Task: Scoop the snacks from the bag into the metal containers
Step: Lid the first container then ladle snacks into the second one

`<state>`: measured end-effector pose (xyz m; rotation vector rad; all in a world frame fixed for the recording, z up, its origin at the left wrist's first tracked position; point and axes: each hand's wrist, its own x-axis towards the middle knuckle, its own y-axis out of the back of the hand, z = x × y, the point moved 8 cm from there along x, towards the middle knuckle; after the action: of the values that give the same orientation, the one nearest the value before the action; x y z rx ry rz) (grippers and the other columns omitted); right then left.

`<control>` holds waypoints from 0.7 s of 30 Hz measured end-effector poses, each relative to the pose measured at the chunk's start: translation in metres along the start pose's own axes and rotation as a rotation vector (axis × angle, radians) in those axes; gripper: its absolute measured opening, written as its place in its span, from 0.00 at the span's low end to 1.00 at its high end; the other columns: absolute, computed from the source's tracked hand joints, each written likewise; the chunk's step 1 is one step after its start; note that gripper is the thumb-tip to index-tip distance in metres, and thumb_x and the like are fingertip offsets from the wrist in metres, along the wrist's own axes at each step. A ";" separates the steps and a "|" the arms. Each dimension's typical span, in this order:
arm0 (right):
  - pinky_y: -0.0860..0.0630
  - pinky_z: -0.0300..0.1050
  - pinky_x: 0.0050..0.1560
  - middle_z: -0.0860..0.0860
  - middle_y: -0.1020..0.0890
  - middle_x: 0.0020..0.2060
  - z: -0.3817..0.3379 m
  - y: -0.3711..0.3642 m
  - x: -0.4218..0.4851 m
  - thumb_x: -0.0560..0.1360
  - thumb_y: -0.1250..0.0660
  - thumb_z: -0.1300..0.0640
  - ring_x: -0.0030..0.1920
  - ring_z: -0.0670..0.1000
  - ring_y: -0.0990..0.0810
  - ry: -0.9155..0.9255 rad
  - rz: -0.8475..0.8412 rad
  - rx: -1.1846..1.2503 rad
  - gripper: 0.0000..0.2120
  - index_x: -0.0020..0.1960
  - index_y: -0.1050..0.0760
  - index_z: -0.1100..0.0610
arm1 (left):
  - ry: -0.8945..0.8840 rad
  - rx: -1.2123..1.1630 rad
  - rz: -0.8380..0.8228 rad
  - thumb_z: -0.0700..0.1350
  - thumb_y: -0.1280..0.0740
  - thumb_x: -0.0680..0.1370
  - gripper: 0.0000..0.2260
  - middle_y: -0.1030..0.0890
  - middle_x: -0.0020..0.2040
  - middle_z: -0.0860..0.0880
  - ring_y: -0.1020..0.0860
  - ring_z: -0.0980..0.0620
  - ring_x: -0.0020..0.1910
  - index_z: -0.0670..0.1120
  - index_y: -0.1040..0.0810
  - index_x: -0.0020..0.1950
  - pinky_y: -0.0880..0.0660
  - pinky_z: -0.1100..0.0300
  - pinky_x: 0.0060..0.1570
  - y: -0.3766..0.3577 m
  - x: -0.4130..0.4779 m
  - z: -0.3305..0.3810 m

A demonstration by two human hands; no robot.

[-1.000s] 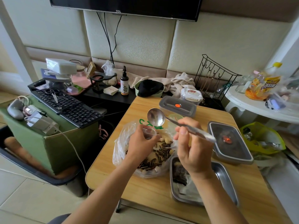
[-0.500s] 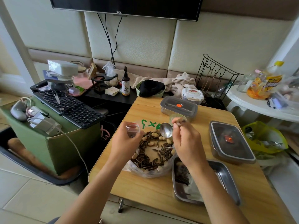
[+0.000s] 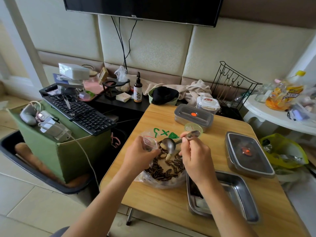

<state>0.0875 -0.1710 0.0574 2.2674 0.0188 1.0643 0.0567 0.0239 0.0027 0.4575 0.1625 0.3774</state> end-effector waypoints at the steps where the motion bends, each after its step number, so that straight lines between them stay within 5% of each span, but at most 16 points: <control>1: 0.26 0.25 0.40 0.47 0.19 0.41 0.000 -0.001 0.000 0.86 0.43 0.57 0.36 0.43 0.18 -0.013 0.000 0.019 0.13 0.55 0.21 0.61 | 0.004 0.013 -0.002 0.49 0.23 0.75 0.16 0.18 0.50 0.48 0.18 0.49 0.48 0.46 0.25 0.56 0.17 0.52 0.46 0.000 0.000 0.000; 7: 0.20 0.38 0.30 0.47 0.19 0.31 0.012 0.000 -0.002 0.85 0.41 0.61 0.30 0.43 0.17 -0.221 0.026 0.137 0.10 0.52 0.21 0.58 | 0.030 0.019 0.013 0.50 0.23 0.74 0.16 0.18 0.50 0.45 0.18 0.45 0.50 0.44 0.25 0.54 0.18 0.48 0.48 0.002 -0.001 0.000; 13: 0.15 0.51 0.38 0.54 0.14 0.32 0.052 0.001 -0.016 0.86 0.44 0.61 0.31 0.53 0.14 -0.750 0.058 0.315 0.11 0.51 0.23 0.60 | -0.017 0.023 -0.002 0.51 0.23 0.73 0.17 0.17 0.48 0.48 0.18 0.47 0.47 0.45 0.23 0.54 0.18 0.47 0.48 -0.002 0.001 0.003; 16: 0.16 0.47 0.36 0.54 0.14 0.32 0.063 0.009 -0.021 0.85 0.44 0.61 0.32 0.54 0.13 -0.854 0.103 0.359 0.12 0.52 0.22 0.60 | -0.039 0.042 -0.007 0.51 0.21 0.72 0.18 0.17 0.47 0.48 0.18 0.46 0.47 0.45 0.23 0.53 0.18 0.44 0.49 -0.006 0.002 0.005; 21: 0.24 0.37 0.27 0.56 0.16 0.33 0.066 0.038 -0.014 0.84 0.43 0.60 0.29 0.52 0.15 -0.783 0.247 0.313 0.12 0.49 0.22 0.58 | -0.086 0.096 -0.043 0.50 0.21 0.71 0.17 0.17 0.44 0.53 0.17 0.50 0.45 0.49 0.24 0.52 0.18 0.42 0.51 -0.024 0.007 0.005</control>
<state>0.1151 -0.2408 0.0370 2.8823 -0.4525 0.2226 0.0721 0.0046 -0.0046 0.5636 0.1072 0.3080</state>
